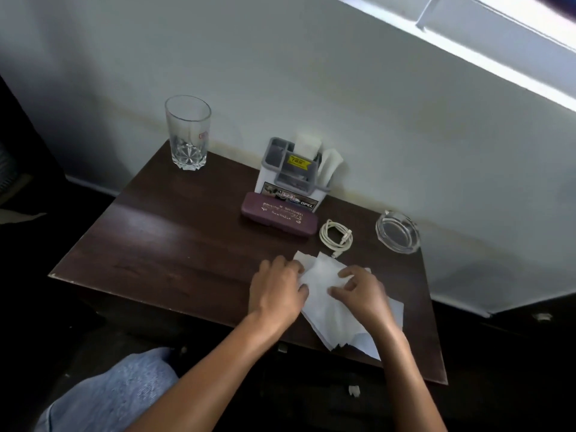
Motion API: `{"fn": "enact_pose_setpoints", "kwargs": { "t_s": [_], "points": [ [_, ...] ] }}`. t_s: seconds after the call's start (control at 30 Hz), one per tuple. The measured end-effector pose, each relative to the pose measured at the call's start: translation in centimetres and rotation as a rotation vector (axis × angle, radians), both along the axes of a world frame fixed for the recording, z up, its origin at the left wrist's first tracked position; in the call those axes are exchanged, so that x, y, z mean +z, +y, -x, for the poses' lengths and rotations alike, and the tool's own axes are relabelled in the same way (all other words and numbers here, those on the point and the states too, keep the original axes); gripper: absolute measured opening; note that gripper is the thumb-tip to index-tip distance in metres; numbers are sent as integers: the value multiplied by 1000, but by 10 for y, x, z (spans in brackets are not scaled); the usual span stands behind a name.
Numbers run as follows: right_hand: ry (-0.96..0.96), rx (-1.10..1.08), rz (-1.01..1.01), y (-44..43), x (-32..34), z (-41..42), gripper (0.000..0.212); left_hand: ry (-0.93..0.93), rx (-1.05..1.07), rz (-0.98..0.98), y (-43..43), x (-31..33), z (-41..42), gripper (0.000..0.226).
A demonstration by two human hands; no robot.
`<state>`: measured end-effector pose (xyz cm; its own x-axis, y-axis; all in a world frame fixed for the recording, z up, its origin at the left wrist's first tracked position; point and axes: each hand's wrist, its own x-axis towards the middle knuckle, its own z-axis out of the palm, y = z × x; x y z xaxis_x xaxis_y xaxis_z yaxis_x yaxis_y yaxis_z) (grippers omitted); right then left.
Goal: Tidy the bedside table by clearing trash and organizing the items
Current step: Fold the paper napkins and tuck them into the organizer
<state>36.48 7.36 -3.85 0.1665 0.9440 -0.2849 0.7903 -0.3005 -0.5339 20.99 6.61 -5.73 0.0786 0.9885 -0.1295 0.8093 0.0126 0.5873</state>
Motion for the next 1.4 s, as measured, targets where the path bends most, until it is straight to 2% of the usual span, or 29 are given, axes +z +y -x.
{"fn": "enact_pose_setpoints", "kwargs": {
  "t_s": [0.13,0.23,0.33,0.43,0.57,0.73,0.83,0.93,1.0,1.07,1.17,1.27,1.33,1.4],
  "points": [
    [-21,2,0,-1,-11,-2,21,54,17,-19,-4,-5,-4,40],
    [-12,-22,-8,1,-8,-7,7,-42,90,-29,-2,-5,-3,25],
    [34,-25,-29,3,6,-11,8,-151,144,-30,3,-3,0,8],
    [152,-12,-33,3,25,-16,9,-269,164,-62,8,-1,2,3],
    [398,-52,4,2,41,-24,21,-709,265,79,14,8,3,12],
    [669,-162,4,2,45,-24,31,-910,334,187,15,13,0,11],
    [740,-261,-40,4,44,-24,32,-1189,412,386,13,17,-2,8],
    [789,-305,-47,5,42,-23,32,-1457,386,625,12,21,-3,37],
    [793,-292,-46,5,41,-20,31,-1535,300,752,8,25,-4,45],
    [791,-273,-38,4,41,-16,27,-1561,272,813,5,25,-8,35],
    [753,-279,-63,4,41,-18,16,-1524,408,795,7,22,-8,18],
    [494,-320,-84,5,35,-32,9,-1413,585,675,16,16,1,16],
    [259,-258,-42,5,25,-39,11,-1322,674,595,20,10,8,19],
    [141,-153,45,5,15,-39,12,-1254,747,540,22,6,11,21]
  ]
}}
